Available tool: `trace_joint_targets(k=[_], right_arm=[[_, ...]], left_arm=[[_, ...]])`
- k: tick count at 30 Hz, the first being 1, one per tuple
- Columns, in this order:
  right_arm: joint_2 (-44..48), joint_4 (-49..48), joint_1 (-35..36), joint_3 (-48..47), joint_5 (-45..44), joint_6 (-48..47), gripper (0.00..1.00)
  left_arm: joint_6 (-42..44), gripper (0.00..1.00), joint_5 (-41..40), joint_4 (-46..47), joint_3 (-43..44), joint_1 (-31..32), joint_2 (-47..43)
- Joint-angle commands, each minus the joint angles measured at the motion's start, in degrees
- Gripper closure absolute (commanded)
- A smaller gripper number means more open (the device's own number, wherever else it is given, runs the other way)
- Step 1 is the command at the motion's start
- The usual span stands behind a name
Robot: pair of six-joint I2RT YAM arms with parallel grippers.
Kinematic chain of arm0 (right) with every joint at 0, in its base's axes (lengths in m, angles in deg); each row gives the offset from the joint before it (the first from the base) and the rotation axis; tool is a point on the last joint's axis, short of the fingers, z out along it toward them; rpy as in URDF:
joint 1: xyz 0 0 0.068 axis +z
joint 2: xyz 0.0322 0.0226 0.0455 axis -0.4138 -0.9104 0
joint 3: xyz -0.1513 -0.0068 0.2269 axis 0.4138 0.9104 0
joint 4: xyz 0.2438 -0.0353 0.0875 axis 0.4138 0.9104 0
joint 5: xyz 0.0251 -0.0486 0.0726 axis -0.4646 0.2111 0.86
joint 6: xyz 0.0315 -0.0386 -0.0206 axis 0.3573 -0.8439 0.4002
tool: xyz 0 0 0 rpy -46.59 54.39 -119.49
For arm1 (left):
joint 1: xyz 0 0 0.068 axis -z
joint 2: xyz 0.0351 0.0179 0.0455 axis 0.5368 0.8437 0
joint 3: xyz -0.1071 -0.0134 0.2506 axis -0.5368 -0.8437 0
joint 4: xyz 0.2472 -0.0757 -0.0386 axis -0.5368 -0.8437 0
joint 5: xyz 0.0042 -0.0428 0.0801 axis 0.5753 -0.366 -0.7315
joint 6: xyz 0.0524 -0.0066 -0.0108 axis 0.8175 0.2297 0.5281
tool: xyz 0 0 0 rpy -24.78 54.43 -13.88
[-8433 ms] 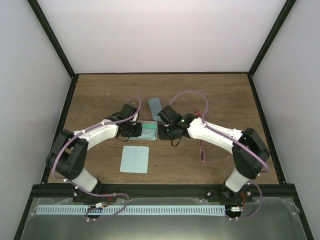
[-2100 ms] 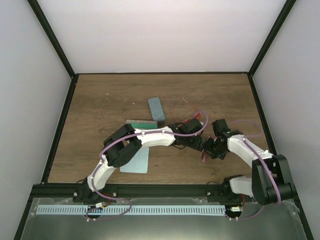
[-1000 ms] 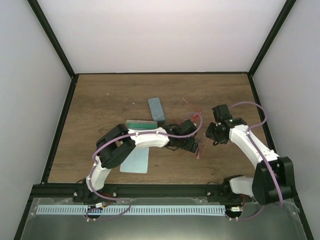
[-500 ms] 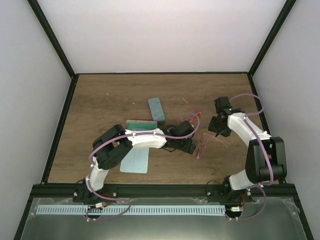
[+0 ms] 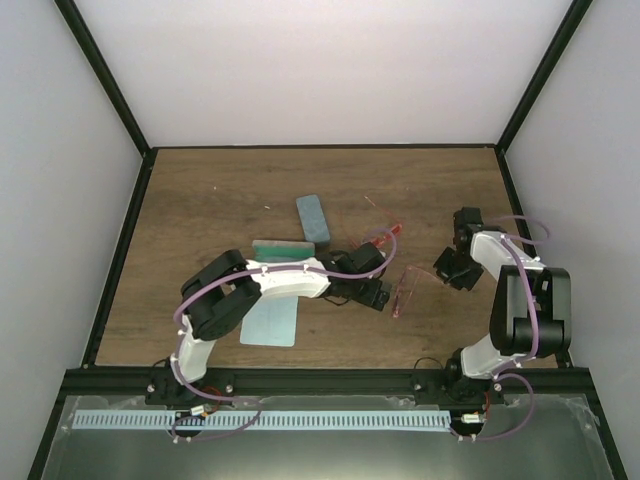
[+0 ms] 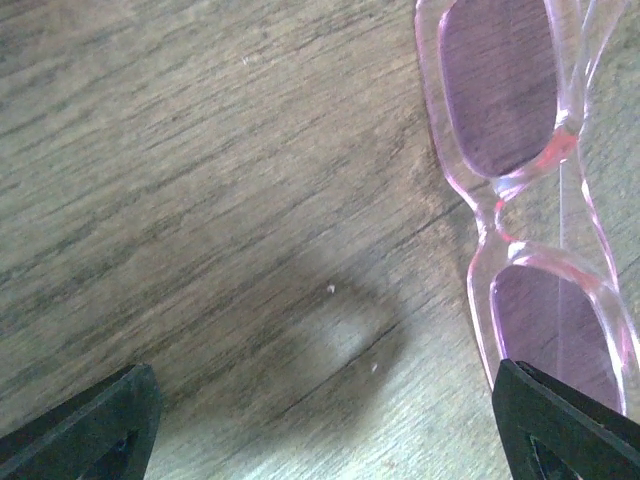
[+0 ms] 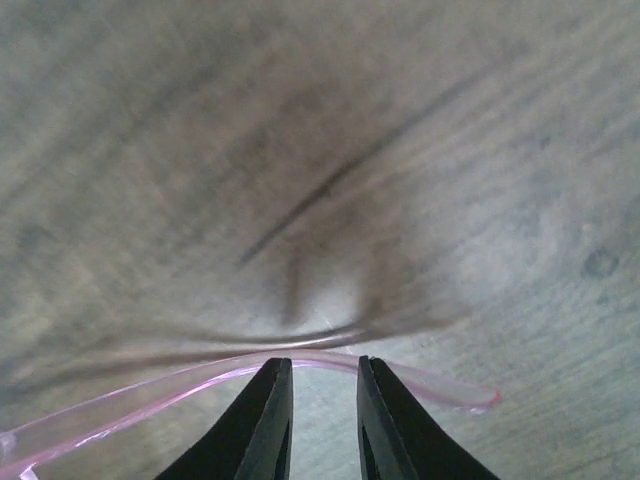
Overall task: Organize the sunglasses
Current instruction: Fold the sunglasses at the center of the board.
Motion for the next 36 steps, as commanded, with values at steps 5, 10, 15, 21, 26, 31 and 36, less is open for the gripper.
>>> trace_joint_targets(k=[5, 10, 15, 21, 26, 31, 36], right_arm=[[2.63, 0.11, -0.21, 3.04, 0.78, 1.19, 0.80], [3.79, -0.57, -0.19, 4.96, 2.33, 1.83, 0.80], [4.82, -1.01, -0.21, 6.19, 3.14, 2.14, 0.80], [5.31, -1.25, -0.21, 7.01, 3.94, 2.38, 0.80], [5.75, -1.72, -0.20, 7.72, 5.08, 2.74, 0.80], [6.00, -2.14, -0.21, 8.51, 5.83, 2.74, 0.80], [6.27, -3.02, -0.18, 9.77, 7.51, 3.55, 0.81]], left_arm=[[-1.44, 0.07, 4.40, 0.06, -5.92, 0.76, -4.18], [-1.36, 0.07, 5.92, -0.01, -6.02, 1.95, -3.94], [-0.64, 0.07, 7.02, -1.03, -4.92, 3.85, -3.47], [-0.60, 0.07, 7.73, -1.41, -3.10, 5.41, -0.72], [-0.68, 0.07, 7.58, -1.67, -1.17, 5.51, 1.40], [-0.67, 0.07, 7.97, -1.70, -0.07, 5.55, 3.01], [-1.02, 0.07, 10.08, -1.40, 1.05, 5.54, 3.50]])
